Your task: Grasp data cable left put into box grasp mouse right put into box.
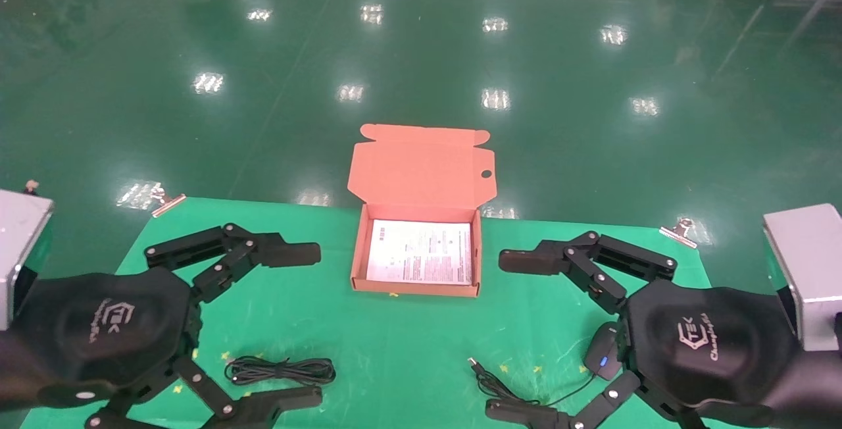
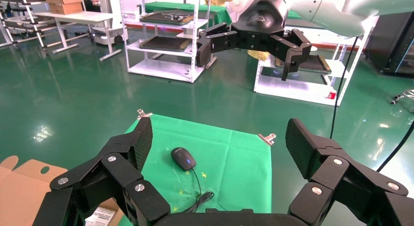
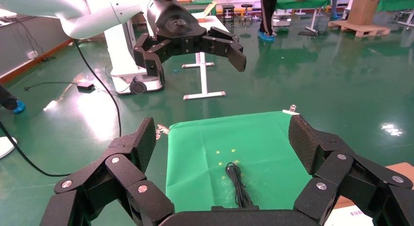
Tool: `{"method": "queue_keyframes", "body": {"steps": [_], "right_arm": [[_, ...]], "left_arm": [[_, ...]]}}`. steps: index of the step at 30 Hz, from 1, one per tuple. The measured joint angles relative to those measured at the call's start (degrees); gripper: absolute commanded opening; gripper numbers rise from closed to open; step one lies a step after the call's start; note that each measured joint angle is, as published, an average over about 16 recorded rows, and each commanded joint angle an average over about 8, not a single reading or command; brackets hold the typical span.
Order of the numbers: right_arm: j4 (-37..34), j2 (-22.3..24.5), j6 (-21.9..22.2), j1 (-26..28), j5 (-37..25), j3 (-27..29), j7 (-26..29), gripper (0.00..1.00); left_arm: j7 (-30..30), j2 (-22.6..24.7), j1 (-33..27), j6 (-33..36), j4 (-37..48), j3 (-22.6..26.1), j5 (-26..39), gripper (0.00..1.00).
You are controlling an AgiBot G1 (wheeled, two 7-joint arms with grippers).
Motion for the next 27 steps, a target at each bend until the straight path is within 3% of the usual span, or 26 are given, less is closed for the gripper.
{"method": "queue_keyframes", "body": {"steps": [27], "right_arm": [[0.5, 0.2, 0.2, 0.8, -1.8, -0.2, -1.1, 1.00]], "left_arm": [[-0.5, 0.3, -0.9, 0.5, 0.7, 1.0, 1.5, 1.00]]}}
